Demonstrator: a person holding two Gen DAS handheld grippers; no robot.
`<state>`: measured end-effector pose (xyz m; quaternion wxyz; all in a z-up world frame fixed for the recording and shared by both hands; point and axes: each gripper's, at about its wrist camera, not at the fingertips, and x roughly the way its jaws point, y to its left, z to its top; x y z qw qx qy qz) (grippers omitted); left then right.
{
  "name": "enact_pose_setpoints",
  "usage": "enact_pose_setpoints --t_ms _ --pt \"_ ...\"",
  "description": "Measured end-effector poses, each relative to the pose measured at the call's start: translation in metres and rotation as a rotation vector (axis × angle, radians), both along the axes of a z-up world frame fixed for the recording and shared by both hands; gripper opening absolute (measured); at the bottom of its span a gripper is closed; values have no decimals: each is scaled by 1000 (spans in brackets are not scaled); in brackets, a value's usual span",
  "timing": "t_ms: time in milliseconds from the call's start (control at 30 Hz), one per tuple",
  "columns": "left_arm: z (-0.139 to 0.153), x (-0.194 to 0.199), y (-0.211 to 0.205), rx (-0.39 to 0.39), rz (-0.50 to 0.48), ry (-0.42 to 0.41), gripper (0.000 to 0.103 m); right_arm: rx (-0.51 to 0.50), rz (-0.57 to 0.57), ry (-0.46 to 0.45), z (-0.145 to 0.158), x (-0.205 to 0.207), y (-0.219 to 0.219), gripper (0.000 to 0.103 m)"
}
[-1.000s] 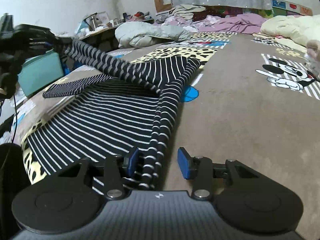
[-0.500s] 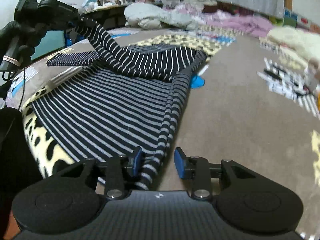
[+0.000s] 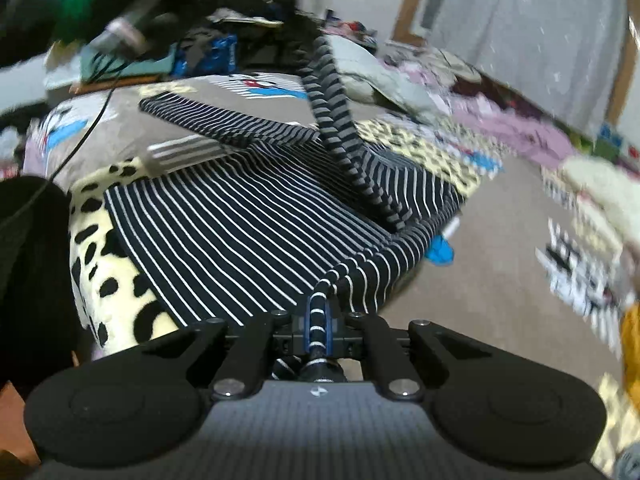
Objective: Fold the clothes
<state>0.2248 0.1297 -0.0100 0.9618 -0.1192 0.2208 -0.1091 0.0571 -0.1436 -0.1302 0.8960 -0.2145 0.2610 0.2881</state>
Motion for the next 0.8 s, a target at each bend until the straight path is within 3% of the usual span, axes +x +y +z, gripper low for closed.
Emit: enact_pose_setpoints --t_ms 100,167,200,267,333,433,500,533,567,700,800 --pt "-9 6 5 0 9 22 3 -70 28 -30 -2 -4 17 9" --pt "-20 14 7 15 13 57 3 -144 43 35 -16 4 32 13" --pt "-26 18 8 21 17 76 3 -158 49 41 -23 5 37 19" --pt "-38 23 11 26 20 103 3 -112 61 45 -24 0 40 22" --pt "-48 27 15 32 30 127 3 14 98 79 -9 -7 30 54" --pt "-62 30 22 35 50 180 4 115 130 122 7 -16 21 55" --pt "-67 26 26 58 82 216 18 97 129 112 8 -23 17 55" --pt "-66 19 28 73 103 212 35 98 116 107 7 -25 12 55" --pt "-63 9 29 88 134 195 44 103 103 113 6 -26 7 55" --pt "-52 -41 28 148 266 134 43 148 55 113 2 -23 -15 55" --pt "-50 -69 14 88 221 120 42 187 41 74 -1 -28 -22 55"
